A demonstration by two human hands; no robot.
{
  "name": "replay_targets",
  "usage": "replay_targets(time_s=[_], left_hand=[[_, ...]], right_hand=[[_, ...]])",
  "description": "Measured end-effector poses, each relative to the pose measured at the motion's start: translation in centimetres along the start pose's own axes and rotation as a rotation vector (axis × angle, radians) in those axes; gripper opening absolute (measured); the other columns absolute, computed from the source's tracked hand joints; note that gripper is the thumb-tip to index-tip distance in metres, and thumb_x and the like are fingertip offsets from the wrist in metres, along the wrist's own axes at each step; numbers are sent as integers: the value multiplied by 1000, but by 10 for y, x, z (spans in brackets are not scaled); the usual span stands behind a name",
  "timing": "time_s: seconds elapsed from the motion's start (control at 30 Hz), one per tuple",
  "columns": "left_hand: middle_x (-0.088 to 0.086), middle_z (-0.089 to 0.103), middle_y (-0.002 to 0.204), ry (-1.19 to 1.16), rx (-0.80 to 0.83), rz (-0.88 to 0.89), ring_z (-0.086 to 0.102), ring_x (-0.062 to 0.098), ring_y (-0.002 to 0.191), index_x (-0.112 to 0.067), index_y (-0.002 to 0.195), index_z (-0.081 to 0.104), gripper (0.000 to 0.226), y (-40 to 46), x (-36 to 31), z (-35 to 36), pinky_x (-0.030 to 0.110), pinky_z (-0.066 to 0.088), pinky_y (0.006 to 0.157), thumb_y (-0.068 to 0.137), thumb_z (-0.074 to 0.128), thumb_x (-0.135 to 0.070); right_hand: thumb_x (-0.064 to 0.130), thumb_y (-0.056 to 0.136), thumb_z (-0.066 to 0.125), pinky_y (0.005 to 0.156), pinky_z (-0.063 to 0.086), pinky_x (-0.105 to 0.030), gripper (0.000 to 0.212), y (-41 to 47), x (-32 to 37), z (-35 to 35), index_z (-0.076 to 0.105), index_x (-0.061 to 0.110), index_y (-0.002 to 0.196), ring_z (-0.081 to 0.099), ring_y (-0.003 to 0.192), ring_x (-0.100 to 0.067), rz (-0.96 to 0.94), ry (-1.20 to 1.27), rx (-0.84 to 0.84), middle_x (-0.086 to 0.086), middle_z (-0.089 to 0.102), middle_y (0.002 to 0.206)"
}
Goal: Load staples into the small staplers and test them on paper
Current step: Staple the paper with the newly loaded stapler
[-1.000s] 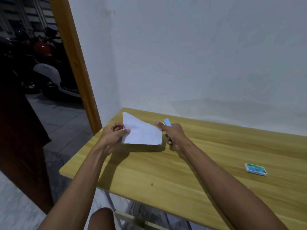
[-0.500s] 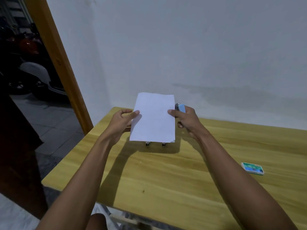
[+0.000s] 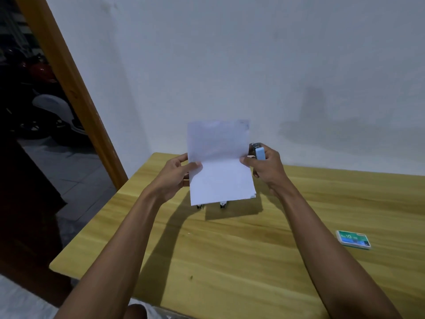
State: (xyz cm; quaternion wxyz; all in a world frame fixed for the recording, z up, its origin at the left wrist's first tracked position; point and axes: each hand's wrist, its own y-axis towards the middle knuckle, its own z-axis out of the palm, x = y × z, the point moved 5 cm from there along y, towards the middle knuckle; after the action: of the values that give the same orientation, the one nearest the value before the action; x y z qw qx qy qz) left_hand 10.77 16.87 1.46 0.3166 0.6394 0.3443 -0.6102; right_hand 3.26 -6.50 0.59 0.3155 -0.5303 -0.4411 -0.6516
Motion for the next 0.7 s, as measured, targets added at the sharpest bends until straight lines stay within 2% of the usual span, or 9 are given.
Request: replay_targets(time_s=[0.13, 0.23, 0.37, 0.43, 0.5, 0.57, 0.63, 0.7], left_hand=[[8, 74, 109, -24, -21, 7, 67, 26, 91, -19, 109, 72, 22, 4, -1, 6, 40, 52, 79, 97, 55, -11], [6, 70, 87, -55, -68, 13, 61, 22, 76, -16, 87, 76, 32, 5, -1, 9, 29, 48, 64, 96, 48, -2], [-2, 67, 69, -85, -106, 2, 59, 14, 60, -15, 62, 69, 47, 2, -1, 9, 19, 43, 48, 93, 41, 6], [1, 62, 70, -22, -134, 10, 56, 14, 59, -11, 64, 63, 44, 0, -2, 5, 18, 38, 43, 91, 35, 10], [4, 61, 72, 35, -169, 37, 55, 17, 62, -9, 65, 61, 42, 1, -3, 2, 18, 37, 44, 89, 33, 11], [8, 61, 75, 53, -198, 79, 55, 21, 66, -7, 65, 62, 43, 2, -6, 2, 20, 39, 48, 89, 33, 11], [13, 60, 79, 71, -225, 127, 55, 23, 69, -6, 66, 64, 42, 3, -10, 2, 21, 40, 49, 88, 33, 11], [13, 59, 79, 97, -243, 158, 53, 23, 70, -7, 66, 66, 42, 4, -11, 0, 22, 39, 51, 85, 33, 11]], right_hand=[[-5, 83, 71, 46, 37, -21, 16, 1, 0, -4, 67, 3, 96, 46, 52, -15, -40, 39, -12, 1, 67, 73], [-12, 83, 67, 51, 44, -21, 22, 2, 1, -2, 61, 8, 85, 55, 59, -8, -83, 90, -2, 5, 64, 69], [-12, 86, 59, 59, 52, -27, 22, 4, 2, -3, 60, 10, 88, 68, 76, -11, -92, 117, 25, 4, 75, 77], [-6, 91, 53, 53, 50, -29, 17, 3, 2, -5, 60, 10, 90, 70, 81, -15, 12, 209, 47, -3, 77, 93], [1, 94, 51, 41, 39, -27, 12, 4, 0, -6, 62, 7, 96, 70, 75, -16, 84, 294, 56, -6, 75, 107], [13, 97, 57, 37, 27, -24, 14, 5, -5, -8, 67, 6, 102, 61, 61, -13, 127, 205, 47, -2, 71, 93], [25, 96, 62, 38, 24, -23, 18, 4, -10, -4, 67, 8, 100, 51, 55, -11, 172, 103, 73, 3, 60, 71], [27, 93, 67, 37, 24, -23, 25, 3, -12, -3, 67, 6, 105, 55, 58, -9, 198, 129, 83, 3, 65, 74]])
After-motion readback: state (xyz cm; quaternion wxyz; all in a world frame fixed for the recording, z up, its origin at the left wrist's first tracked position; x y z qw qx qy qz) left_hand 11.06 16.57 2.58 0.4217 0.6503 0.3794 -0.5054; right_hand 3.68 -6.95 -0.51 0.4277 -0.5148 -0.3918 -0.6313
